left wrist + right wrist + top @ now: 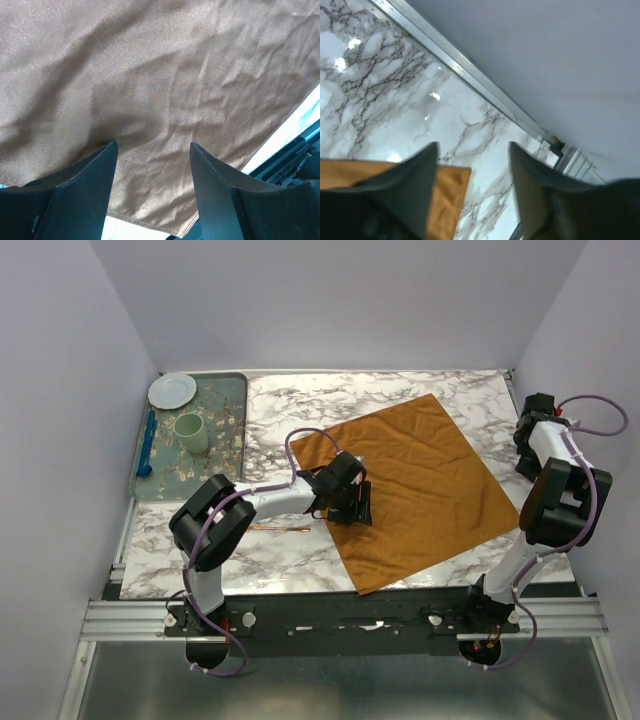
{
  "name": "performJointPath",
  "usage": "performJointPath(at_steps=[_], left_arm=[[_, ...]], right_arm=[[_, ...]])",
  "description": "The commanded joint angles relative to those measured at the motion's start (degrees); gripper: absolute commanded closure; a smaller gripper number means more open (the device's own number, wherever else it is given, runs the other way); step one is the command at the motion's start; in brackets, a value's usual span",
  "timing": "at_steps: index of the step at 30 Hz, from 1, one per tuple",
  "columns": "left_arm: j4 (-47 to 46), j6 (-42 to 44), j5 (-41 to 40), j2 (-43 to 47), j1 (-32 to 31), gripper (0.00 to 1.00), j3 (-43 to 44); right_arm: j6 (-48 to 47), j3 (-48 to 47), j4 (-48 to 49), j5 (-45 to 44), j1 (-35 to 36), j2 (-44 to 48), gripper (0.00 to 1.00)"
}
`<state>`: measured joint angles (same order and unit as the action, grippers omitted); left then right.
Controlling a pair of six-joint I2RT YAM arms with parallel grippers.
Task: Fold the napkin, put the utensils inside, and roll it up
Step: Flatten the napkin out
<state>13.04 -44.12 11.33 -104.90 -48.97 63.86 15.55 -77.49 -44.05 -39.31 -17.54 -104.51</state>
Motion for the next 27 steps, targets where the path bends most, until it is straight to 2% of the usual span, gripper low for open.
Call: performJointPath(at_steps=[1,2,3,6,7,9,10,11,14,18,27], left_arm=[[5.2,3.1,-1.0,2.9,0.4,0.30,3.6],[5.5,3.5,-1.4,3.3,0.5,0.30,5.1],[6.3,3.7,-1.8,4.1,0.7,0.30,5.8],[6.6,3.9,-2.0,4.4,2.3,0.29,8.1],[6.7,3.8,-1.8,3.9,3.3,0.30,8.6],[6.8,3.8,-0.4,1.8,4.7,0.30,10.4],[6.8,3.6,0.3,0.9,5.2,0.30,11.0],[6.7,3.3,1.1,0.0,6.0,0.30,12.0],[6.6,3.3,1.9,-3.1,6.3,0.30,14.7],[6.0,2.5,2.3,-5.4,6.2,0.30,15.8],[5.4,1.2,1.5,-8.0,6.1,0.30,15.4]], right_arm=[[-0.9,0.5,-2.2,0.8,7.5,3.9,0.21],[-0.9,0.4,-2.4,1.2,9.1,4.7,0.16],[-0.6,0.3,-3.3,2.3,11.4,5.3,0.16],[0.7,3.1,-2.3,15.8,13.1,8.8,0.17],[2.6,4.5,-1.2,23.7,13.1,9.9,0.19],[4.7,8.7,2.6,30.0,13.1,12.8,0.26],[6.8,10.4,4.4,36.1,13.1,13.4,0.27],[7.6,11.7,6.3,38.4,13.1,13.6,0.28],[11.4,12.8,9.7,43.9,13.1,10.4,0.41],[14.1,11.1,11.9,46.8,13.1,3.7,0.47],[13.5,5.7,11.5,44.0,13.1,-5.0,0.47]])
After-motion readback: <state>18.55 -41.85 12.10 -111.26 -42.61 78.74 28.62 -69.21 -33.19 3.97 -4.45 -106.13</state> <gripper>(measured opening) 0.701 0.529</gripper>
